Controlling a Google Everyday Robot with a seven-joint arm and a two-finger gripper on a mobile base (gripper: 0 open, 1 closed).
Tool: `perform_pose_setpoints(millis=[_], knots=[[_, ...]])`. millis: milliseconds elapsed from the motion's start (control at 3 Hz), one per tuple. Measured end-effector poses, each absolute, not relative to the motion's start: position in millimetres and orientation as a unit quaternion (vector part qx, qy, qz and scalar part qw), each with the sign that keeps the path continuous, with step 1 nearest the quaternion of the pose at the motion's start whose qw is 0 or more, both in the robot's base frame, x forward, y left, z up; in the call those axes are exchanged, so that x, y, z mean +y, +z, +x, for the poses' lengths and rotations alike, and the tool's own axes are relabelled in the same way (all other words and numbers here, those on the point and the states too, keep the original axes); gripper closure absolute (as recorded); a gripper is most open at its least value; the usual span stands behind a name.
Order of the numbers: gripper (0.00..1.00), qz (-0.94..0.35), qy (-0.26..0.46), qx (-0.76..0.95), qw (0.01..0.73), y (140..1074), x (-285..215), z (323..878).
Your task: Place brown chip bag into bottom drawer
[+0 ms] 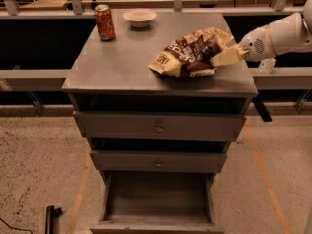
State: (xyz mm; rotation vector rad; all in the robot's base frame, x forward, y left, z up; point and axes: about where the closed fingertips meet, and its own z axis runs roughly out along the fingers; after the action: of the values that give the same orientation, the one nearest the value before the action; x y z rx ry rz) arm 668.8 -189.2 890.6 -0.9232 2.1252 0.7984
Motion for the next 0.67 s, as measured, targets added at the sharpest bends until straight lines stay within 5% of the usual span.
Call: perform_pose_setpoints(millis=[667], knots=[[1.0,-0.245,0.386,0.848,0.267,899,-161,566]])
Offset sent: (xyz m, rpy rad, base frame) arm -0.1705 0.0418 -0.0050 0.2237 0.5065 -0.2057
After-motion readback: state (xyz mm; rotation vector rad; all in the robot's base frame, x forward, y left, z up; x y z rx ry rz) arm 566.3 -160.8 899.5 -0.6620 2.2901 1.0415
